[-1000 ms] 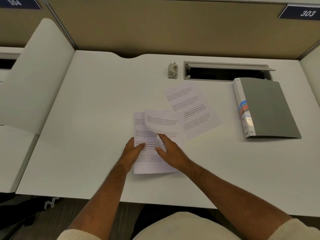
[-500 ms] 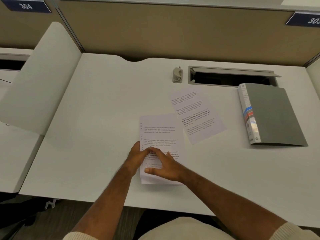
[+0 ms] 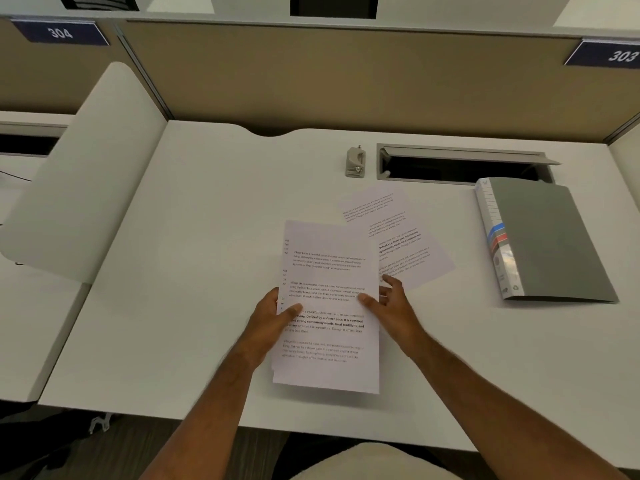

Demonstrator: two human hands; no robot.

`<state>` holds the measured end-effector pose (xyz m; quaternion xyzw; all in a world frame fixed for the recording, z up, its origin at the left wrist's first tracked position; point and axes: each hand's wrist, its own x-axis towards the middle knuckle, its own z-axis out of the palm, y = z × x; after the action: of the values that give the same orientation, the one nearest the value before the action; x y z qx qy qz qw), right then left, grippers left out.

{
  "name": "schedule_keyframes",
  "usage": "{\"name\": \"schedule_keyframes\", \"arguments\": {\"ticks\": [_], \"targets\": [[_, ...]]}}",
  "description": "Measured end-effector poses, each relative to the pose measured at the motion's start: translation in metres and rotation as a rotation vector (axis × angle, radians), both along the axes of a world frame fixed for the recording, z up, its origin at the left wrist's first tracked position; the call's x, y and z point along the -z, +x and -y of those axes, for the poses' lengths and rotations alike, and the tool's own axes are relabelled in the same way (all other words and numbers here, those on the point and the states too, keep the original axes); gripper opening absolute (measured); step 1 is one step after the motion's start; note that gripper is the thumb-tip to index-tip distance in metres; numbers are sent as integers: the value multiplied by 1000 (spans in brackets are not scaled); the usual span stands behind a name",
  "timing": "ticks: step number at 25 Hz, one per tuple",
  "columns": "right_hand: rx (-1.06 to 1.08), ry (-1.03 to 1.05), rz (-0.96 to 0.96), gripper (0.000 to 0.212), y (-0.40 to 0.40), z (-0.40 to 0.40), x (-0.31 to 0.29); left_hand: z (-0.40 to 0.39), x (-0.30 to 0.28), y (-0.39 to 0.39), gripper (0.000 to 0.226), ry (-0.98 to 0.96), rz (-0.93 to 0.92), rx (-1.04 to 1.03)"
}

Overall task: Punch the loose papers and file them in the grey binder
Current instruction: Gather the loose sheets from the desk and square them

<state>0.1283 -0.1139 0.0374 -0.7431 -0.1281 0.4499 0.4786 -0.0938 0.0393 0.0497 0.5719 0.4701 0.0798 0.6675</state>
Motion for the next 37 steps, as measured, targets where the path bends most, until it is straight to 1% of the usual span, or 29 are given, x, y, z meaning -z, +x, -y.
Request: {"name": "schedule_keyframes", "arguments": {"ticks": [2, 4, 6, 10, 14, 16, 18, 20, 23, 26, 29, 33, 37], "targets": [[21, 65, -17, 51, 8, -4, -10, 0, -8, 3, 37, -14, 58, 15], [20, 127, 70, 38, 12, -11, -26, -4, -17, 8, 35, -10, 91, 13], [10, 185, 147, 34, 17, -19, -43, -10, -30, 17, 33, 22, 114, -7], [-40, 313, 296, 35, 20, -33, -80, -27, -62, 32, 27, 159, 145, -35], [-25, 380, 406, 36, 23, -44, -102, -45, -86, 41, 26, 280, 169, -19], [-36, 371, 408, 41, 24, -46, -102, -49, -88, 42, 28, 298, 162, 1], [-91, 326, 396, 40, 23, -44, -93, -48, -84, 43, 28, 282, 152, 10], [-132, 271, 392, 40, 20, -40, -80, -43, -78, 44, 24, 279, 115, 16], [-130, 245, 416, 47, 20, -40, -71, -39, -77, 49, 20, 300, 65, 36], [-103, 250, 439, 42, 24, -45, -79, -40, -86, 54, 21, 334, 68, 19], [-65, 287, 453, 37, 25, -46, -88, -41, -93, 55, 23, 339, 112, 0], [-42, 251, 383, 49, 23, -41, -77, -38, -85, 55, 37, 313, 113, 11], [-68, 218, 352, 63, 19, -40, -69, -33, -80, 59, 37, 277, 147, 19]]}}
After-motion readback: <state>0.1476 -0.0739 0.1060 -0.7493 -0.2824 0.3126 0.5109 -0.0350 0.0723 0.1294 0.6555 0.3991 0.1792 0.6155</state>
